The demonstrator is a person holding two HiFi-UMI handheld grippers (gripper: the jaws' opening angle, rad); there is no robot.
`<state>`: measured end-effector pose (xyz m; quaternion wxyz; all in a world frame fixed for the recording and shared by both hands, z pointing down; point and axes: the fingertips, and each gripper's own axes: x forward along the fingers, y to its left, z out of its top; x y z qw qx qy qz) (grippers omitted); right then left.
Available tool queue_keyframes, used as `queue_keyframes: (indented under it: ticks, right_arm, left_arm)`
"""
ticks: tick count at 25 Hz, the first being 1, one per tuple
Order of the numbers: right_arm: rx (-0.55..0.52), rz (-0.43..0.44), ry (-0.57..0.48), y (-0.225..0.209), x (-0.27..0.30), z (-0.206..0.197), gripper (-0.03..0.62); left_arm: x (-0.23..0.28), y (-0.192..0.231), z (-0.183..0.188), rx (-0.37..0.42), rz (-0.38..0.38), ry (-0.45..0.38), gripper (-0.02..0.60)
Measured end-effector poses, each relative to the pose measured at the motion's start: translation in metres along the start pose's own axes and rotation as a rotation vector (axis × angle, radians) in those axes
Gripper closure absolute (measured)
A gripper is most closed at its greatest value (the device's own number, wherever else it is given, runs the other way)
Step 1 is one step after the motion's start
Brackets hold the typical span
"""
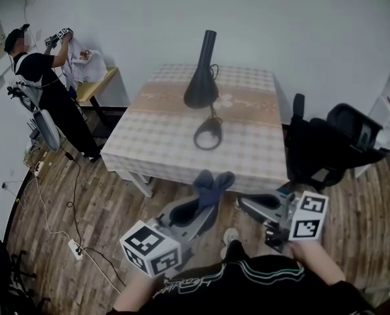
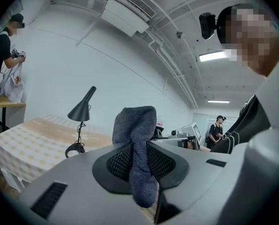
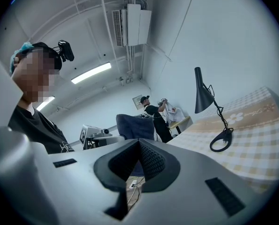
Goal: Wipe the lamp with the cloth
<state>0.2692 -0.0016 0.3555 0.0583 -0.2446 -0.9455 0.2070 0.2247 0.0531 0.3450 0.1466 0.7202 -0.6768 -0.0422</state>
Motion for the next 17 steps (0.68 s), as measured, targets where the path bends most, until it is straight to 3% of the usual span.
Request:
queue_keyframes:
  ticks: [17]
  right_arm:
    - [-0.032,0.009,-0.024,0.021,-0.003,0.003,0.583]
  left_arm:
    - [-0.01,-0.014,0.004,0.041,0.02,-0.01,0.509]
